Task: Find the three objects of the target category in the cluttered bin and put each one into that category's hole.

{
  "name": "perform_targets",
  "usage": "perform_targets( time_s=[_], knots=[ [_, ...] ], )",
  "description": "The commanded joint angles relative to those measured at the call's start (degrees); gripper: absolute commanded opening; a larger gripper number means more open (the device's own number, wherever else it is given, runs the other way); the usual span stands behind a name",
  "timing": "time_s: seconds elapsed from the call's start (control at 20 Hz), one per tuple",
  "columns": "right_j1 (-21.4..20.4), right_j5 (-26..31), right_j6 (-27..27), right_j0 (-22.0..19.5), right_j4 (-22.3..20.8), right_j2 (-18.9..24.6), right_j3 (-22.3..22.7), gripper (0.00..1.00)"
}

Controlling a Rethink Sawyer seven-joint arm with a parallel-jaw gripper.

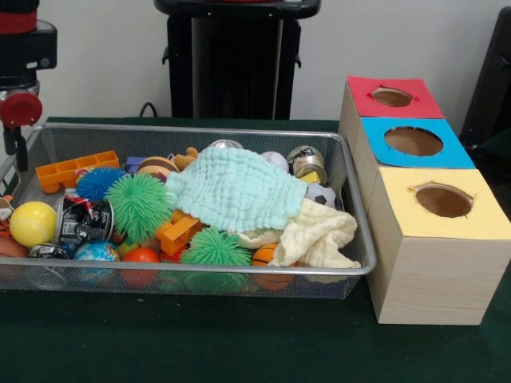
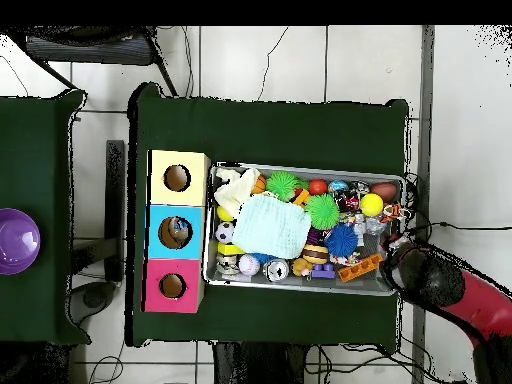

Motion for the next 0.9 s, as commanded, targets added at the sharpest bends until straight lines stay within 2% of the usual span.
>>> perform_targets(
  time_s=[0.05,0.35,0.9],
  knots=[
    [4.27,-3.27,2.86,1.64,1.95,5.56,-2.92,1.00],
    [6.24,-6.18,4.79,2.36,2.57,5.40,-1.95,1.00],
    [11.98,-10.96,3.94,1.50,1.86,6.02,-4.95,1.00]
  ],
)
